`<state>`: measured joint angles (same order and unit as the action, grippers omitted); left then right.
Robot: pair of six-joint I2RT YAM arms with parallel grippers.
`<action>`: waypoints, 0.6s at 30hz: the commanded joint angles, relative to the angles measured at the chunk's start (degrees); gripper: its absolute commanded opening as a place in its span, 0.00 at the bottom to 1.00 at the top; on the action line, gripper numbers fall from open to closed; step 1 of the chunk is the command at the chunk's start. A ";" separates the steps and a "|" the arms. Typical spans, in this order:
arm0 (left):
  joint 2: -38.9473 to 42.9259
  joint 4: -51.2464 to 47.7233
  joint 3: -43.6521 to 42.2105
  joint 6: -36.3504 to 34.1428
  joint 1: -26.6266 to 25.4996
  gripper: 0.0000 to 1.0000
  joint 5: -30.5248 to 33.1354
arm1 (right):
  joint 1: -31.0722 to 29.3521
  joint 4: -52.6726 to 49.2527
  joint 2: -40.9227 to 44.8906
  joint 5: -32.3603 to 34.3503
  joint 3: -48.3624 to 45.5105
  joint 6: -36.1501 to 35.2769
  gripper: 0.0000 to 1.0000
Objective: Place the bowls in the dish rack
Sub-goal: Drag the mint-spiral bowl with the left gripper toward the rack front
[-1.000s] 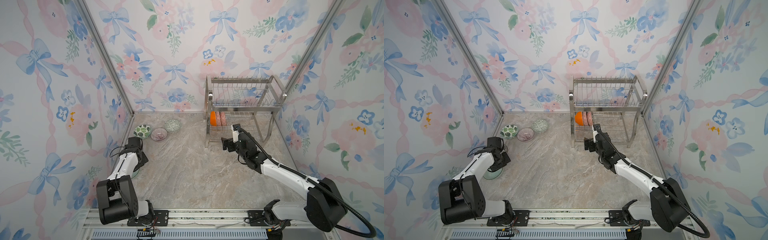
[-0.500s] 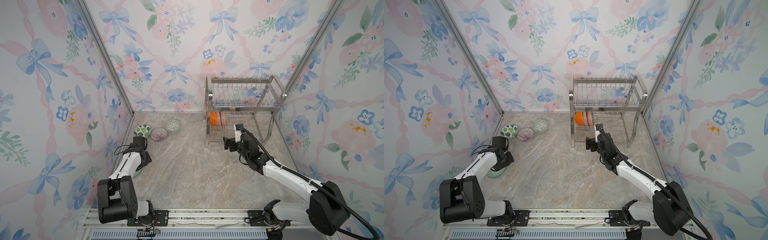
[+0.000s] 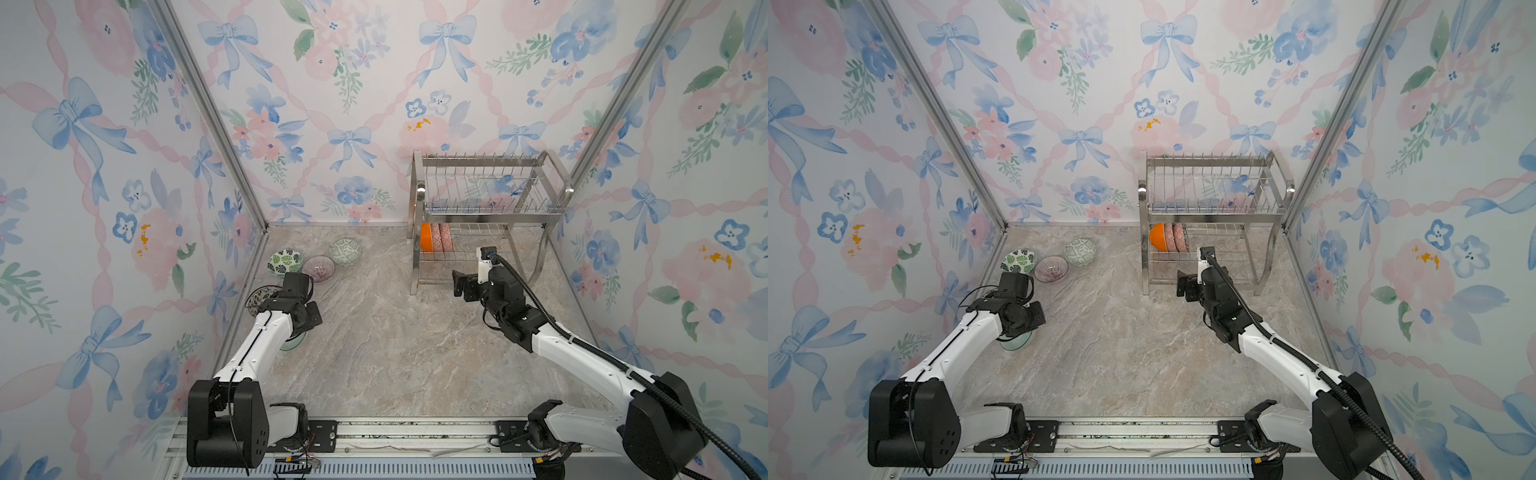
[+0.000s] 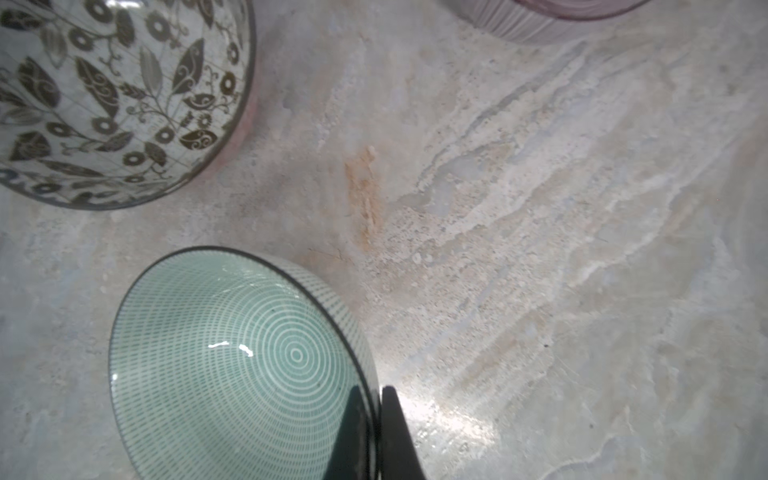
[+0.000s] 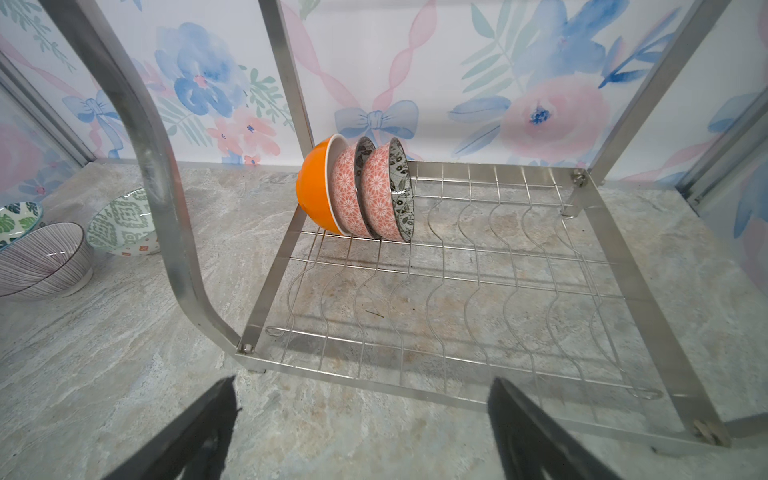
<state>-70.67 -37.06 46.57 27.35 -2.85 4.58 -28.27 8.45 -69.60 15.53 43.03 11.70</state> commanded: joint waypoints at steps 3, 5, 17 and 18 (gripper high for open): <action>0.30 -0.56 5.44 1.93 -7.69 0.00 -1.52 | 1.90 -3.27 2.84 1.87 -1.63 2.71 0.96; -2.07 -0.56 8.63 2.09 -13.25 0.00 -0.23 | 2.24 -4.15 3.60 3.41 -1.71 2.62 0.96; -23.60 -0.47 27.43 3.30 -41.65 0.00 8.60 | 5.33 -11.99 9.50 8.15 -2.18 7.42 0.96; -25.05 -0.46 28.40 3.32 -42.72 0.00 8.86 | 6.07 -13.06 9.97 7.97 -2.24 8.15 0.96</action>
<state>-92.99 -37.30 71.99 29.52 -43.16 10.46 -23.86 -0.05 -61.32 21.50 41.71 16.71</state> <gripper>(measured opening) 0.058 0.964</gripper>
